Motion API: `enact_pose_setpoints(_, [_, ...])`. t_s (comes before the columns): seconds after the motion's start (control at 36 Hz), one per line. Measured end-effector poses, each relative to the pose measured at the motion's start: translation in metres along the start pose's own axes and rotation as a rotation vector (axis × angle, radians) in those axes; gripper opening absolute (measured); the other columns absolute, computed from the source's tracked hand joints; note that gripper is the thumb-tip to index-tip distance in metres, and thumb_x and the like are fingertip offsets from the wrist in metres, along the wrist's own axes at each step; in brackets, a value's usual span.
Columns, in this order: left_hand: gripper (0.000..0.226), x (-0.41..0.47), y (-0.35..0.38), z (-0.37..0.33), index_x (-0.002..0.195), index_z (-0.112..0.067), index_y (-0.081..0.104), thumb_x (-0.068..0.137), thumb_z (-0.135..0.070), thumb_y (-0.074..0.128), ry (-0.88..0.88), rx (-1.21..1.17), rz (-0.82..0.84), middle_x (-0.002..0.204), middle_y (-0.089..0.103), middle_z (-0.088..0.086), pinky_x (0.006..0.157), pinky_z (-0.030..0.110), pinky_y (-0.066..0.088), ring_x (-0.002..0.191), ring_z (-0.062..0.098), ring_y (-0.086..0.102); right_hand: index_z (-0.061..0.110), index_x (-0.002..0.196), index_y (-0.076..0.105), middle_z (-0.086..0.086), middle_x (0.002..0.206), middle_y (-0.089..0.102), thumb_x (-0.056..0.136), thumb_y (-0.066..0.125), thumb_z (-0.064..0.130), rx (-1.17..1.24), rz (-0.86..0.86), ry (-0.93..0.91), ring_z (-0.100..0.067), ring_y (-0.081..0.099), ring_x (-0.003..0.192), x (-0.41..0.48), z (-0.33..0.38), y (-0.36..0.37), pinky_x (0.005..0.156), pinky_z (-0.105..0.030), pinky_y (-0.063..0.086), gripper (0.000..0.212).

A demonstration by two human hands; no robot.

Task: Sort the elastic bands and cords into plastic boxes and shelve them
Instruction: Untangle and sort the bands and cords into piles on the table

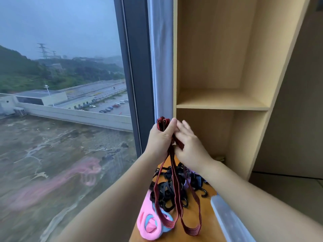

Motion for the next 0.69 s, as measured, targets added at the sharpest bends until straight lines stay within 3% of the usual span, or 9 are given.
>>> enact_pose_setpoints(0.06, [0.027, 0.001, -0.002, 0.001, 0.059, -0.028, 0.061, 0.072, -0.044, 0.079, -0.006, -0.012, 0.021, 0.062, 0.058, -0.006, 0.060, 0.031, 0.049, 0.062, 0.012, 0.060, 0.018, 0.146, 0.044, -0.003, 0.164, 0.008, 0.088, 0.053, -0.003, -0.028, 0.059, 0.024, -0.019, -0.004, 0.151, 0.000, -0.009, 0.005, 0.121, -0.035, 0.005, 0.062])
enact_pose_setpoints(0.14, [0.029, 0.002, -0.007, 0.005, 0.058, -0.029, 0.059, 0.077, -0.038, 0.078, -0.024, -0.027, 0.003, 0.059, 0.055, -0.007, 0.056, 0.029, 0.047, 0.057, 0.010, 0.056, 0.030, 0.147, 0.039, 0.002, 0.164, 0.001, 0.094, 0.055, 0.004, 0.140, 0.097, 0.073, -0.011, -0.002, 0.150, -0.002, -0.020, 0.007, 0.118, -0.030, 0.006, 0.062])
enact_pose_setpoints(0.25, [0.023, 0.003, -0.012, 0.000, 0.065, -0.029, 0.064, 0.078, -0.044, 0.074, 0.002, -0.013, -0.067, 0.064, 0.060, -0.004, 0.060, 0.029, 0.049, 0.059, 0.012, 0.057, 0.029, 0.152, 0.027, 0.004, 0.162, 0.017, 0.092, 0.064, 0.011, 0.471, 0.044, 0.186, -0.010, 0.026, 0.145, -0.007, -0.040, 0.006, 0.118, -0.033, 0.025, 0.073])
enact_pose_setpoints(0.31, [0.023, 0.004, -0.008, -0.002, 0.062, -0.031, 0.065, 0.077, -0.045, 0.073, -0.002, -0.035, -0.060, 0.064, 0.060, -0.005, 0.063, 0.031, 0.051, 0.060, 0.011, 0.059, 0.021, 0.151, 0.028, -0.004, 0.157, 0.033, 0.088, 0.072, 0.015, 0.692, 0.158, 0.269, -0.016, 0.038, 0.140, -0.010, -0.048, 0.020, 0.116, -0.038, 0.032, 0.078])
enact_pose_setpoints(0.36, [0.023, 0.004, -0.001, -0.005, 0.063, -0.029, 0.065, 0.078, -0.045, 0.072, -0.013, -0.086, -0.055, 0.064, 0.060, -0.003, 0.068, 0.033, 0.054, 0.063, 0.013, 0.061, 0.016, 0.137, 0.049, -0.009, 0.135, 0.059, 0.082, 0.078, 0.017, 0.774, 0.310, 0.261, -0.021, 0.055, 0.126, -0.013, -0.044, 0.034, 0.110, -0.042, 0.041, 0.062])
enact_pose_setpoints(0.42, [0.026, 0.003, 0.007, -0.008, 0.078, -0.018, 0.061, 0.080, -0.042, 0.072, -0.021, -0.188, -0.048, 0.064, 0.060, 0.000, 0.074, 0.037, 0.056, 0.068, 0.017, 0.064, 0.015, 0.112, 0.063, -0.010, 0.111, 0.070, 0.074, 0.081, 0.023, 0.712, 0.354, 0.260, -0.023, 0.065, 0.108, -0.015, -0.043, 0.039, 0.103, -0.042, 0.048, 0.043])
enact_pose_setpoints(0.53, [0.032, 0.001, 0.024, -0.013, 0.087, -0.013, 0.053, 0.087, -0.041, 0.069, -0.065, -0.372, 0.019, 0.065, 0.058, 0.002, 0.063, 0.032, 0.055, 0.058, 0.017, 0.059, 0.013, 0.091, 0.072, -0.011, 0.097, 0.072, 0.072, 0.082, 0.019, 0.799, 0.292, 0.293, -0.021, 0.068, 0.097, -0.013, -0.050, 0.039, 0.093, -0.032, 0.052, 0.022])
enact_pose_setpoints(0.61, [0.033, 0.004, 0.025, -0.019, 0.088, -0.013, 0.050, 0.088, -0.042, 0.068, -0.070, -0.394, 0.063, 0.066, 0.055, 0.001, 0.055, 0.027, 0.049, 0.053, 0.012, 0.050, 0.018, 0.080, 0.071, -0.011, 0.086, 0.070, 0.073, 0.084, 0.015, 0.866, 0.369, 0.313, -0.028, 0.068, 0.091, -0.018, -0.050, 0.044, 0.093, -0.042, 0.052, 0.015])
enact_pose_setpoints(0.69, [0.034, 0.011, 0.015, -0.023, 0.088, -0.014, 0.048, 0.088, -0.041, 0.068, -0.065, -0.411, 0.054, 0.067, 0.053, 0.002, 0.054, 0.026, 0.047, 0.052, 0.011, 0.048, 0.015, 0.080, 0.063, -0.009, 0.069, 0.060, 0.073, 0.083, 0.015, 0.917, 0.446, 0.340, -0.025, 0.063, 0.066, -0.028, -0.055, 0.050, 0.084, -0.045, 0.054, 0.021])
Point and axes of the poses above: each hand's wrist, its own x-axis towards the middle knuckle, its own y-axis out of the palm, z = x × y, the point moved 10 cm from there along x, towards the middle knuckle
